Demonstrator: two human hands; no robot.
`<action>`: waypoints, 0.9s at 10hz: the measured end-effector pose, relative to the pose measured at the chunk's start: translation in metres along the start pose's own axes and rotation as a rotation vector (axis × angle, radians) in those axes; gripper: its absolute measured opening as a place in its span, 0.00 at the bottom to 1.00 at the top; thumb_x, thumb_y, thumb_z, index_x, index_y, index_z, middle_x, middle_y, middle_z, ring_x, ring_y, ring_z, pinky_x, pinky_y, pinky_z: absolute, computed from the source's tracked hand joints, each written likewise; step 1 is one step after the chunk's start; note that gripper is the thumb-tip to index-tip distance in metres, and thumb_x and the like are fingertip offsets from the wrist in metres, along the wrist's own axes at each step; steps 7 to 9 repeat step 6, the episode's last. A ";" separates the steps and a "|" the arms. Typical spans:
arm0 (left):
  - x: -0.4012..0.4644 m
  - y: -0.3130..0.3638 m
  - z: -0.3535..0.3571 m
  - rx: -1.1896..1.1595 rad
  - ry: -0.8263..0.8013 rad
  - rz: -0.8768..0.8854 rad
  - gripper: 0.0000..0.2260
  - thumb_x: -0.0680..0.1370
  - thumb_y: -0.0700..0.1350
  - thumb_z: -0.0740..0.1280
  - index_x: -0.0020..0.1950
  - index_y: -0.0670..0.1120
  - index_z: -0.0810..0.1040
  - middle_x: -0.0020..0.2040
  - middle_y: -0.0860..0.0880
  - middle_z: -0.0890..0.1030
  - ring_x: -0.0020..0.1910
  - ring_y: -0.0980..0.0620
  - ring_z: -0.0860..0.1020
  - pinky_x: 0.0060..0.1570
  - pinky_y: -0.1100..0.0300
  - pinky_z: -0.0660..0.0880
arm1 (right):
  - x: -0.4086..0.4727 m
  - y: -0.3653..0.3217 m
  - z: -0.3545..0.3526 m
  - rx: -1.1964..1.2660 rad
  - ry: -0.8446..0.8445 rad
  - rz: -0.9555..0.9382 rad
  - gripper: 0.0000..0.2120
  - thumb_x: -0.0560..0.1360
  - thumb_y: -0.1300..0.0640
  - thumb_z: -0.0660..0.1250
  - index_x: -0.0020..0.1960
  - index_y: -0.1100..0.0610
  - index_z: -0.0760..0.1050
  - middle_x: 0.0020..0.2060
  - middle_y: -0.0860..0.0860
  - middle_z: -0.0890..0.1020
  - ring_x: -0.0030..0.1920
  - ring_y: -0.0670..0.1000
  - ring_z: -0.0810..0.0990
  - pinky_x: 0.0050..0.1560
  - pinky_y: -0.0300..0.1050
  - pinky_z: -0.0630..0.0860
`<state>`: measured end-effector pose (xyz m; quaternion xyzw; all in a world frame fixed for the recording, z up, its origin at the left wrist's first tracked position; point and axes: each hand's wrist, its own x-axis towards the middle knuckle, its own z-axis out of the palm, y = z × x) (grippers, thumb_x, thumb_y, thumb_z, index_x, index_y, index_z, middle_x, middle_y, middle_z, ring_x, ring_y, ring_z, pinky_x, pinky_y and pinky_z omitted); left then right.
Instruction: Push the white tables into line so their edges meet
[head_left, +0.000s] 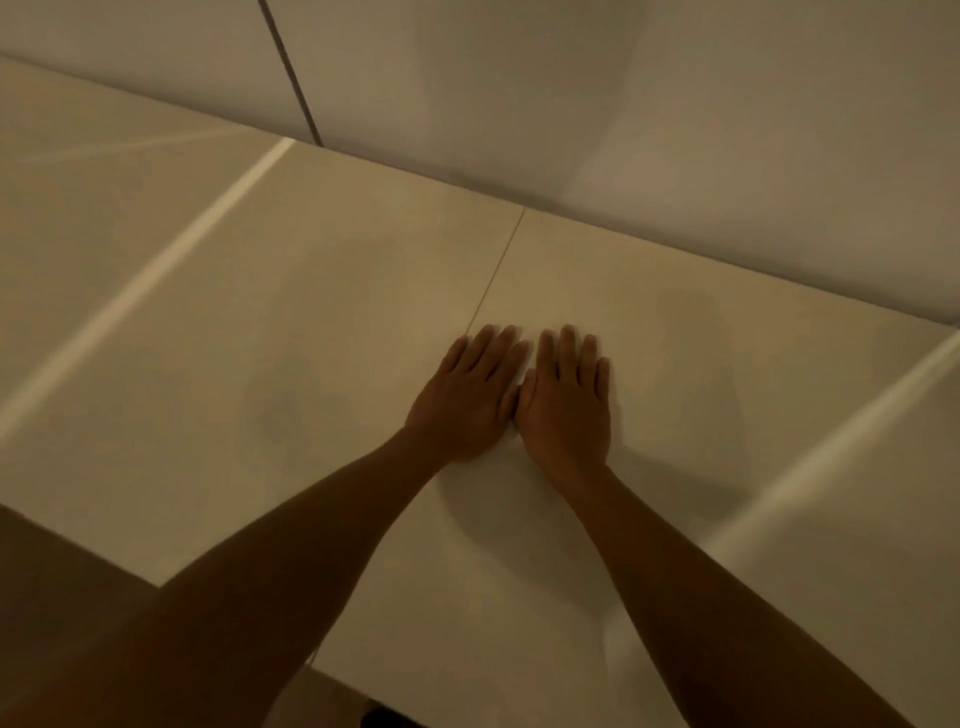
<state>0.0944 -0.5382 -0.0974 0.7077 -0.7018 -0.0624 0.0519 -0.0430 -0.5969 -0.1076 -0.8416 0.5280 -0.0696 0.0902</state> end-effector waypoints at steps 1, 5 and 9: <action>-0.031 0.008 0.000 -0.004 0.000 -0.034 0.26 0.85 0.54 0.44 0.82 0.47 0.57 0.82 0.45 0.56 0.82 0.43 0.52 0.79 0.43 0.53 | -0.032 -0.010 0.004 -0.006 0.003 0.001 0.27 0.83 0.50 0.51 0.80 0.58 0.59 0.80 0.59 0.58 0.80 0.62 0.52 0.78 0.61 0.52; -0.144 0.021 -0.010 -0.037 -0.138 -0.026 0.31 0.82 0.61 0.42 0.82 0.48 0.57 0.82 0.45 0.57 0.81 0.41 0.55 0.78 0.43 0.55 | -0.159 -0.044 -0.004 -0.011 -0.049 0.029 0.30 0.81 0.46 0.45 0.80 0.57 0.59 0.80 0.58 0.58 0.80 0.61 0.53 0.79 0.59 0.50; -0.138 0.027 -0.056 -0.107 -0.142 -0.064 0.32 0.82 0.66 0.46 0.83 0.51 0.52 0.83 0.47 0.55 0.81 0.43 0.54 0.78 0.44 0.55 | -0.164 -0.048 -0.037 0.080 -0.012 0.050 0.32 0.82 0.41 0.46 0.81 0.55 0.53 0.80 0.56 0.57 0.81 0.60 0.52 0.78 0.57 0.49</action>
